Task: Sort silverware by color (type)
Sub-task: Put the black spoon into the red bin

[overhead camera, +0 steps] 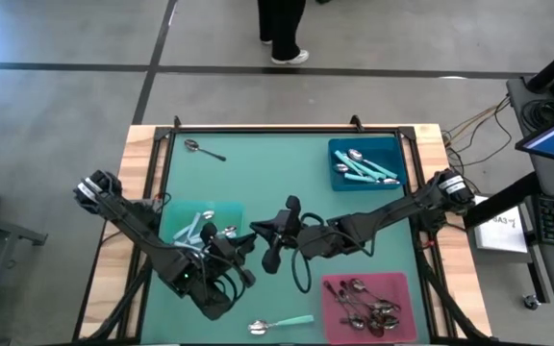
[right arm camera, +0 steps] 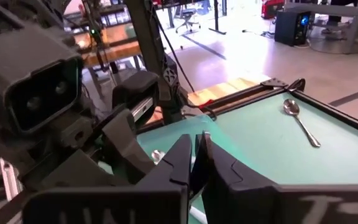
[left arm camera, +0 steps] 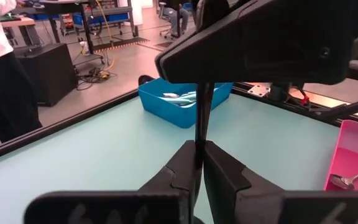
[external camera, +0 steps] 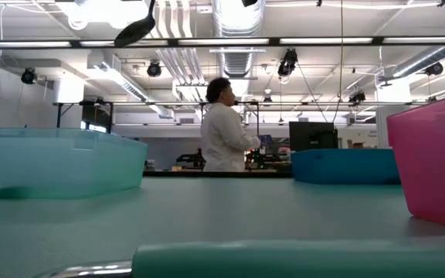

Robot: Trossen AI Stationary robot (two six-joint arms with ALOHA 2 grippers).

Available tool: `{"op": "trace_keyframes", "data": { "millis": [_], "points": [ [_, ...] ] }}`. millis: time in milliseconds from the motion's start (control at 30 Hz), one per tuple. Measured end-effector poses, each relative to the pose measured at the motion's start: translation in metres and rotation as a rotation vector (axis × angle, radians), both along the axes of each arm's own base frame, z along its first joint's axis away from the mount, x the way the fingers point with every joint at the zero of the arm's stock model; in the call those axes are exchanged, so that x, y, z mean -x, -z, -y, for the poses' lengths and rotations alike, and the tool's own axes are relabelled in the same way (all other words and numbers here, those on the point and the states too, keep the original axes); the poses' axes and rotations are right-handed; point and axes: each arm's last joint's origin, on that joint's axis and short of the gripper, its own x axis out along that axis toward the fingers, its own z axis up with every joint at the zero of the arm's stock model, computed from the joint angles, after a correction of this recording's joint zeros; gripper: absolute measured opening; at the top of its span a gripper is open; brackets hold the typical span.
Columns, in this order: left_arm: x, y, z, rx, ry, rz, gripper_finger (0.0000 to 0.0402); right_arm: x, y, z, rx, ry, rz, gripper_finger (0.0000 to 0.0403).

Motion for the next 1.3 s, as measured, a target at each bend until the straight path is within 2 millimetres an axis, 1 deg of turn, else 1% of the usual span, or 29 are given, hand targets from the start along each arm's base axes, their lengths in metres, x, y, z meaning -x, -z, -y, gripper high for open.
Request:
{"op": "trace_keyframes", "data": {
  "millis": [100,200,300,367,500,600,700,767,900,1000,1100,1233,1300],
  "points": [
    [0.000,0.000,0.000,0.004,0.006,-0.006,0.0024,0.005,-0.004,0.001,0.018,-0.003,-0.027,0.0008],
    [0.001,-0.001,0.001,-0.004,0.018,-0.020,0.0044,0.016,-0.012,0.006,0.041,0.000,-0.071,0.0008],
    [0.001,-0.001,0.002,0.022,0.055,-0.049,0.0064,0.033,-0.025,0.011,0.017,0.004,-0.112,0.0008],
    [0.002,-0.002,0.003,0.062,0.100,-0.083,0.0076,0.045,-0.031,0.013,-0.031,-0.016,-0.154,0.0008],
    [0.001,0.002,0.007,0.165,0.215,-0.175,0.0093,0.069,-0.038,0.006,-0.168,-0.092,-0.235,0.0008],
    [0.003,0.004,0.012,0.188,0.270,-0.221,0.0100,0.083,-0.038,-0.005,-0.211,-0.125,-0.293,0.0008],
    [0.004,0.005,0.014,0.187,0.298,-0.243,0.0100,0.091,-0.028,-0.015,-0.236,-0.173,-0.403,0.0008],
    [0.004,0.005,0.014,0.180,0.303,-0.248,0.0100,0.091,-0.018,-0.019,-0.216,-0.174,-0.464,0.0008],
    [0.005,0.005,0.015,0.181,0.315,-0.260,0.0100,0.082,0.000,-0.023,-0.162,-0.208,-0.553,0.0008],
    [0.007,0.006,0.018,0.198,0.345,-0.279,0.0100,0.073,0.013,-0.016,-0.230,-0.269,-0.642,0.0011],
    [0.010,0.007,0.023,0.216,0.379,-0.298,0.0100,0.065,0.028,-0.002,-0.273,-0.319,-0.762,0.0027],
    [0.014,0.007,0.027,0.214,0.400,-0.311,0.0100,0.054,0.049,0.014,-0.216,-0.403,-0.890,0.0067],
    [0.016,0.008,0.028,0.210,0.403,-0.317,0.0100,0.048,0.060,0.020,-0.150,-0.472,-0.945,0.0090]
  ]
}}
